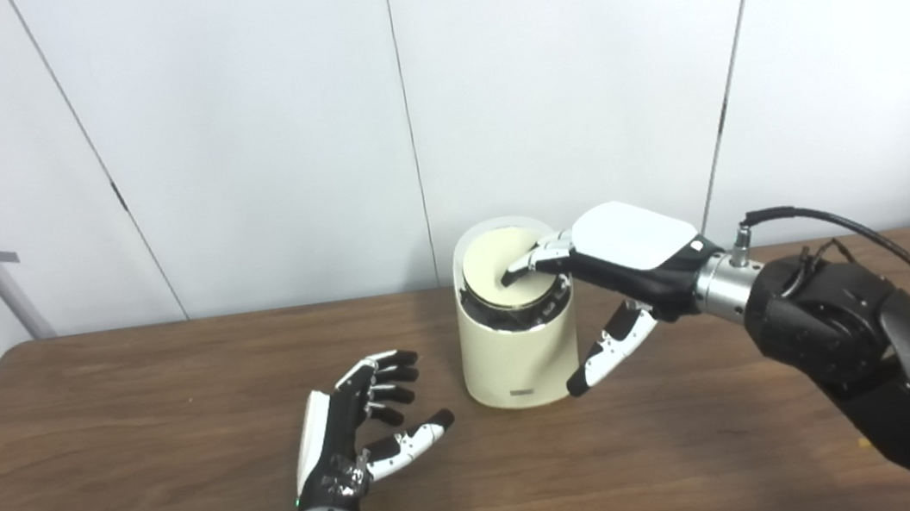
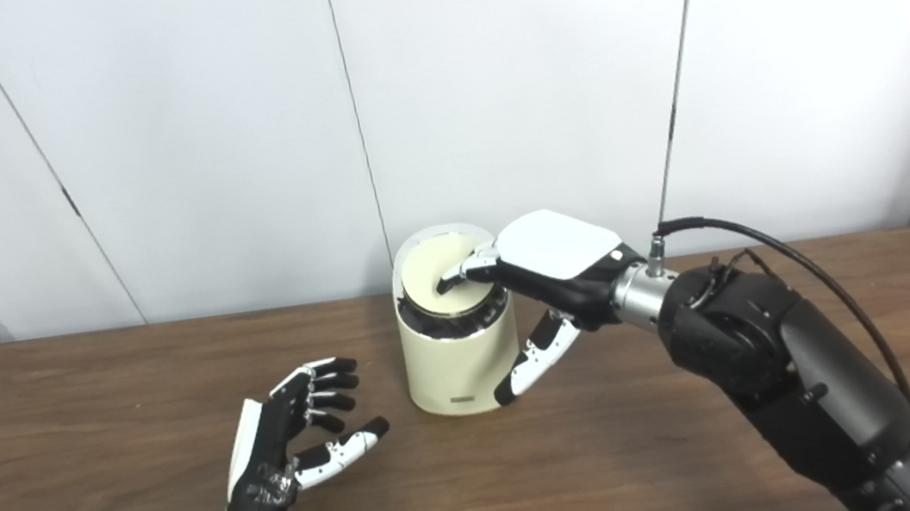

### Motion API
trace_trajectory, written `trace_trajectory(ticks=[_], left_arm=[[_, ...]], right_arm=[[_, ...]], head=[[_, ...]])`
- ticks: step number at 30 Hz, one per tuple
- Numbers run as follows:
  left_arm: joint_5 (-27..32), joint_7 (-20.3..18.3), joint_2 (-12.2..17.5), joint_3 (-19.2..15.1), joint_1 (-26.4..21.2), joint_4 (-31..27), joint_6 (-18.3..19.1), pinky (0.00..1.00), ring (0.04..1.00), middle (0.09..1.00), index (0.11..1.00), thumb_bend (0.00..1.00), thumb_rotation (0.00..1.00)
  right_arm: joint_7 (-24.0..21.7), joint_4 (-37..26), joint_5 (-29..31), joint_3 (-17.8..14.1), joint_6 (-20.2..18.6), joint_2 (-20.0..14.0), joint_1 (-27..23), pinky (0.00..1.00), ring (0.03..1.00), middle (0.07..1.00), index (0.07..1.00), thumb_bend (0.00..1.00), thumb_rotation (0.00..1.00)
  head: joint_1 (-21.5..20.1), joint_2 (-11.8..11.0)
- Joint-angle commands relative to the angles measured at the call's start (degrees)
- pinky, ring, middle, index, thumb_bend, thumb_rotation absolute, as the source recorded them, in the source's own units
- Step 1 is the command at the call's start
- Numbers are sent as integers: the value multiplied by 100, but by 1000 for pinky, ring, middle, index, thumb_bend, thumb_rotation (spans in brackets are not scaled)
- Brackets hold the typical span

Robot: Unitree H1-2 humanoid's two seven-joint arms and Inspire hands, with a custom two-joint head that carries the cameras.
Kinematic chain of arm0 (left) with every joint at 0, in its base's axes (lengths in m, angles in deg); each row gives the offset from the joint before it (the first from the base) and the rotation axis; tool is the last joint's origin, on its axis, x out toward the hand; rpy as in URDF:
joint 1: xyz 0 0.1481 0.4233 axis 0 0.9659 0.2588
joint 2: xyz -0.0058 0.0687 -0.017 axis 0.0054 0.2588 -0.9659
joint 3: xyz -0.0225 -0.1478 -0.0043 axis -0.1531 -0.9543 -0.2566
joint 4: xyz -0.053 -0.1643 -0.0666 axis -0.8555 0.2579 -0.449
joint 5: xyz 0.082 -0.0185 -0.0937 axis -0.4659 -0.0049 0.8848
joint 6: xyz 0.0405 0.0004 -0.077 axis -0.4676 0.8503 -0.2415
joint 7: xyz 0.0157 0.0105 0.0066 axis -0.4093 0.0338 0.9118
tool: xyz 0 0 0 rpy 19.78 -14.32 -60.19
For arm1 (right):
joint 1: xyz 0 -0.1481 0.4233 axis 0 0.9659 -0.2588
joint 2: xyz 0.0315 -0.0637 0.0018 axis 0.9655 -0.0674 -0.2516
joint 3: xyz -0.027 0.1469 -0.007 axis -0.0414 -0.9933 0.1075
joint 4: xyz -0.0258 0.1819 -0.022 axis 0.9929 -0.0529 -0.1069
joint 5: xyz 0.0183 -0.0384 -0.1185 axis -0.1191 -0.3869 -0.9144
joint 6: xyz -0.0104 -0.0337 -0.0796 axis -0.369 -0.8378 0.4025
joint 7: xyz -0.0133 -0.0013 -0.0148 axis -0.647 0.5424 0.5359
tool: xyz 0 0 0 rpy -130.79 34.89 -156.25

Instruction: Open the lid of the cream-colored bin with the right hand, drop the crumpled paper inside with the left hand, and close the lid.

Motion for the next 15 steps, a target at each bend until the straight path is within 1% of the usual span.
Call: trace_trajectory(ticks=[1, 4, 7, 15], left_arm=[[-75, 63, -17, 15, -153, -231, -56, 523, 622, 688, 712, 705, 69], [-85, 58, -26, 10, -161, -230, -48, 519, 617, 685, 711, 704, 75], [-67, 51, -26, 3, -159, -243, -82, 518, 616, 684, 711, 705, 75], [-63, 39, -22, -6, -148, -275, -61, 518, 616, 685, 710, 705, 79]], right_arm=[[-155, 8, 91, 79, 169, -88, -65, 761, 873, 825, 794, 769, 479], [-127, 59, 95, 113, 297, -128, -52, 760, 867, 819, 738, 773, 464], [-144, 80, 89, 126, 372, -156, -26, 759, 862, 809, 694, 771, 450], [-36, 139, -40, 194, 547, -160, 27, 742, 841, 789, 656, 769, 451]], head=[[8, 8], [8, 8], [32, 57], [39, 101]])
